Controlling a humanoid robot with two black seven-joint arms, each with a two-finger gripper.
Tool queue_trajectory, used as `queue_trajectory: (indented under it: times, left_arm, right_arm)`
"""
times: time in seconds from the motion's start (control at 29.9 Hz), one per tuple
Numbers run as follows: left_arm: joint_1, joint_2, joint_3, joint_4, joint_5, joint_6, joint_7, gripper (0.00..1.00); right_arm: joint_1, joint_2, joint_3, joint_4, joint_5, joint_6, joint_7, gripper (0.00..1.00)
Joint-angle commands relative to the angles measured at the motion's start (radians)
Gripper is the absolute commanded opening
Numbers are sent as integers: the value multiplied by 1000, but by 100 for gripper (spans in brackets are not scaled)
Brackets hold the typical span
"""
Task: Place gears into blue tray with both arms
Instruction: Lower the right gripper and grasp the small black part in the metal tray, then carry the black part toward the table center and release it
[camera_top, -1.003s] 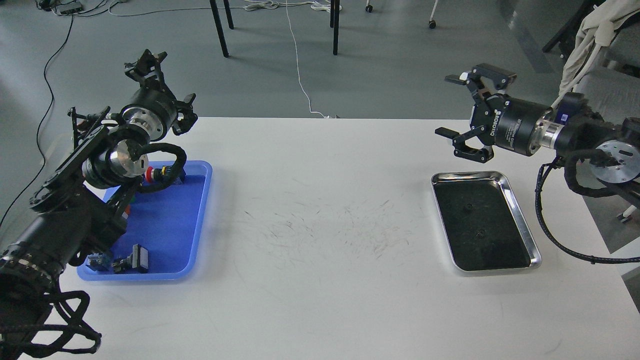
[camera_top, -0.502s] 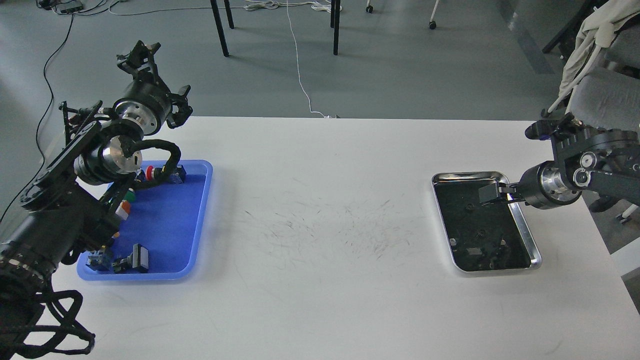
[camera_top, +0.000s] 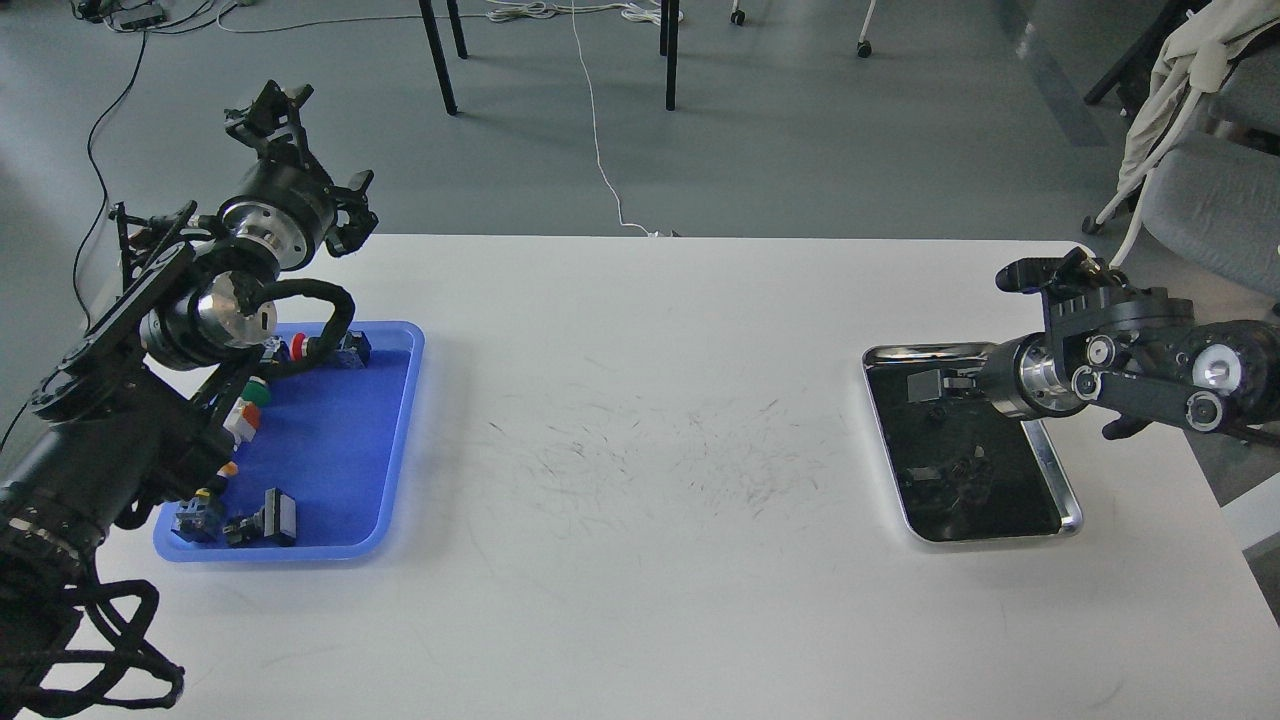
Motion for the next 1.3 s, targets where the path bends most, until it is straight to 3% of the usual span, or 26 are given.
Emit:
queue_trajectory:
  times: [0.0, 0.5, 0.9, 1.1, 1.2, 1.27]
  left_arm:
    - [0, -2, 0, 0, 0, 1, 0, 98]
    - [0, 0, 0, 0, 0, 2, 1, 98]
    - [2, 0, 2, 0, 0, 1, 1, 98]
    - [2, 0, 2, 0, 0, 1, 1, 98]
    - [2, 0, 2, 0, 0, 0, 1, 98]
    - [2, 0, 2, 0, 0, 2, 1, 98]
  right_arm:
    - [-5, 6, 6, -7, 0, -2, 0, 98]
    - [-49, 26, 20, -8, 0, -4, 0, 91]
    - [-77, 34, 20, -36, -2, -16, 0, 49]
    - [-75, 34, 20, -44, -2, -17, 2, 25]
    - [-71, 36, 20, -44, -2, -16, 2, 5]
    - [-63, 36, 23, -41, 0, -16, 2, 2]
